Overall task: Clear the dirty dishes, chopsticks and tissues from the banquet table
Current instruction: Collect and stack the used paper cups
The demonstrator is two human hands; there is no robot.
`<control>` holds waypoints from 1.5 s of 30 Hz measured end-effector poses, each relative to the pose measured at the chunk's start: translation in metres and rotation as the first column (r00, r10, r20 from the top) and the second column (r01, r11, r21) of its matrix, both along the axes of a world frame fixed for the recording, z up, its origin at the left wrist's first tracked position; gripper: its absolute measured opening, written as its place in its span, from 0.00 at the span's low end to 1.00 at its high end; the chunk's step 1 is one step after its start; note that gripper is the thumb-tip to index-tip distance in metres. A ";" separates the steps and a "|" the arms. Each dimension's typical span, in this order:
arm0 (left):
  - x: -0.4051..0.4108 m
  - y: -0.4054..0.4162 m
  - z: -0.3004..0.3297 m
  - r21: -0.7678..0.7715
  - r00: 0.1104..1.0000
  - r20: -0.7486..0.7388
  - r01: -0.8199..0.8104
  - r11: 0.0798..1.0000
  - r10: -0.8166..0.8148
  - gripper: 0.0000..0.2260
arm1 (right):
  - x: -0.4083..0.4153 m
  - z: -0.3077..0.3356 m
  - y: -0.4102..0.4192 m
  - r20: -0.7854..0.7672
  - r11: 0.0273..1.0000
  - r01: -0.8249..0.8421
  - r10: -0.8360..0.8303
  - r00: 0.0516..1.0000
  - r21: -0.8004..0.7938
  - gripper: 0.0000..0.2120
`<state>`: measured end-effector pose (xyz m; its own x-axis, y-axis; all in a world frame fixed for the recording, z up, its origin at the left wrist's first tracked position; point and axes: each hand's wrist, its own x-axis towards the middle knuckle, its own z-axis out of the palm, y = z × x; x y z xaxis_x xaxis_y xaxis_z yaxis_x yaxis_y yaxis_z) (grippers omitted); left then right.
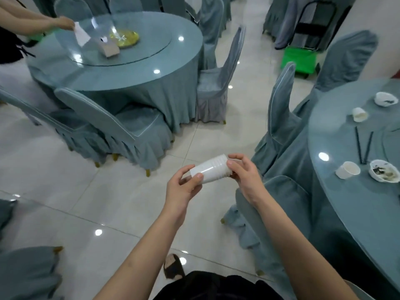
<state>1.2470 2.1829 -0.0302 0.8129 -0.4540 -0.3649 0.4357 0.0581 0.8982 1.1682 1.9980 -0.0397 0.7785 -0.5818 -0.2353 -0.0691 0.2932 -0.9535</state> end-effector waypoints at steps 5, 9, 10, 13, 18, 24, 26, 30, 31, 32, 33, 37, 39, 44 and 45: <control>0.089 -0.018 0.023 -0.019 0.993 0.015 0.120 0.993 -0.120 0.17 | 0.063 0.012 -0.002 0.042 0.987 0.160 -0.160 0.986 0.005 0.15; 0.131 -0.041 0.024 -0.035 0.978 -0.007 0.209 0.977 -0.209 0.17 | 0.091 0.015 -0.013 0.016 0.967 0.254 -0.253 0.967 -0.036 0.12; 0.140 -0.048 0.023 -0.038 0.974 -0.016 0.225 0.974 -0.226 0.16 | 0.096 0.016 -0.019 0.008 0.963 0.268 -0.268 0.963 -0.043 0.12; 0.170 -0.077 0.021 -0.053 0.962 -0.014 0.273 0.961 -0.274 0.16 | 0.119 0.013 -0.046 0.005 0.952 0.301 -0.301 0.954 -0.053 0.12; 0.234 -0.143 0.013 -0.018 0.944 0.037 0.327 0.945 -0.326 0.17 | 0.177 0.008 -0.104 0.025 0.942 0.334 -0.333 0.942 -0.031 0.11; 0.308 -0.232 0.017 0.024 0.937 0.049 0.344 0.939 -0.345 0.17 | 0.255 0.004 -0.193 0.030 0.936 0.351 -0.350 0.936 -0.014 0.18; 0.324 -0.261 0.018 0.025 0.938 0.049 0.341 0.940 -0.342 0.16 | 0.272 0.002 -0.222 0.036 0.934 0.358 -0.358 0.933 -0.009 0.17; 0.341 -0.315 0.012 0.029 0.925 0.016 0.378 0.925 -0.379 0.14 | 0.287 -0.002 -0.272 0.007 0.922 0.384 -0.384 0.923 -0.042 0.14; 0.345 -0.329 0.011 0.029 0.921 0.008 0.389 0.921 -0.389 0.13 | 0.288 -0.004 -0.283 0.001 0.916 0.400 -0.400 0.916 -0.043 0.13; 0.349 -0.341 0.011 0.030 0.914 0.004 0.406 0.913 -0.406 0.13 | 0.287 -0.004 -0.292 -0.002 0.907 0.419 -0.420 0.908 -0.040 0.13; 0.352 -0.356 0.010 0.032 0.904 0.002 0.427 0.904 -0.428 0.13 | 0.286 -0.005 -0.303 -0.005 0.897 0.441 -0.442 0.897 -0.038 0.12; 0.360 -0.415 0.002 0.058 0.845 -0.002 0.534 0.844 -0.534 0.14 | 0.281 -0.014 -0.344 -0.032 0.844 0.531 -0.534 0.845 -0.068 0.10; 0.365 -0.450 -0.003 0.060 0.812 -0.013 0.583 0.810 -0.584 0.15 | 0.278 -0.017 -0.367 -0.043 0.812 0.578 -0.582 0.812 -0.081 0.10; 0.368 -0.540 -0.009 0.030 0.677 -0.018 0.736 0.676 -0.736 0.17 | 0.262 -0.019 -0.425 -0.057 0.687 0.723 -0.727 0.684 -0.076 0.14; 0.366 -0.566 -0.008 0.022 0.639 -0.013 0.769 0.639 -0.769 0.16 | 0.258 -0.016 -0.441 -0.055 0.640 0.765 -0.768 0.637 -0.078 0.16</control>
